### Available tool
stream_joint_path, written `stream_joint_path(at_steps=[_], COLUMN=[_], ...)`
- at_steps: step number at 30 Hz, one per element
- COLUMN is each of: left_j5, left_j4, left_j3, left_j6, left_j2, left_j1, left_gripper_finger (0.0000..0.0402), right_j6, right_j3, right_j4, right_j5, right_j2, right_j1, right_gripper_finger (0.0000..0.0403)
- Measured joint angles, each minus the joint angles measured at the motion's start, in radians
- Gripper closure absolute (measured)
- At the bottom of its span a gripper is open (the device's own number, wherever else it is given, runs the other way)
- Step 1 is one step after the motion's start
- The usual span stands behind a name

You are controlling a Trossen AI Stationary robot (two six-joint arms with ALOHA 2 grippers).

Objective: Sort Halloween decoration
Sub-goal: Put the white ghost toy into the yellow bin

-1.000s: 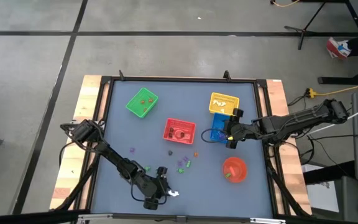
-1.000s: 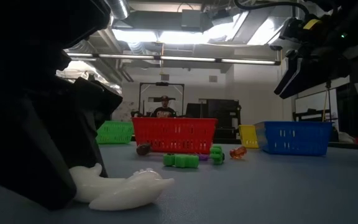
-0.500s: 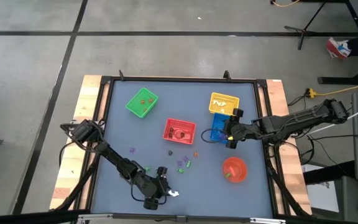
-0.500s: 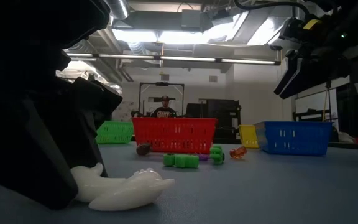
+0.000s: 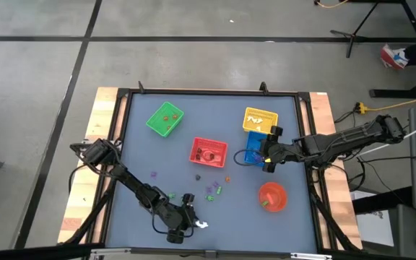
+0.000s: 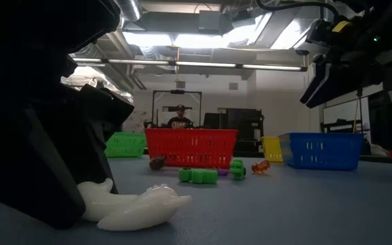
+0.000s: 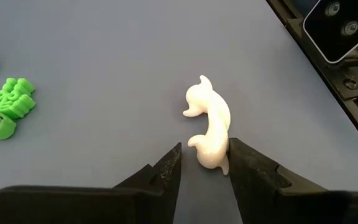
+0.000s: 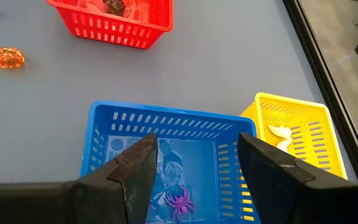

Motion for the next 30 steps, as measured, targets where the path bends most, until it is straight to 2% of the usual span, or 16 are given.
stream_joint_path(at_steps=[14, 30], left_j5=[0.0, 0.0], left_j4=[0.001, 0.0], left_j3=[0.0, 0.0], left_j6=[0.0, 0.0], left_j2=[0.0, 0.0], left_j1=[0.0, 0.0], left_gripper_finger=[0.033, 0.0333], right_j6=[0.0, 0.0], right_j3=[0.0, 0.0], right_j4=[0.0, 0.0], right_j5=[0.0, 0.0], right_j2=[0.0, 0.0], right_j1=[0.0, 0.0], right_gripper_finger=[0.0182, 0.0182])
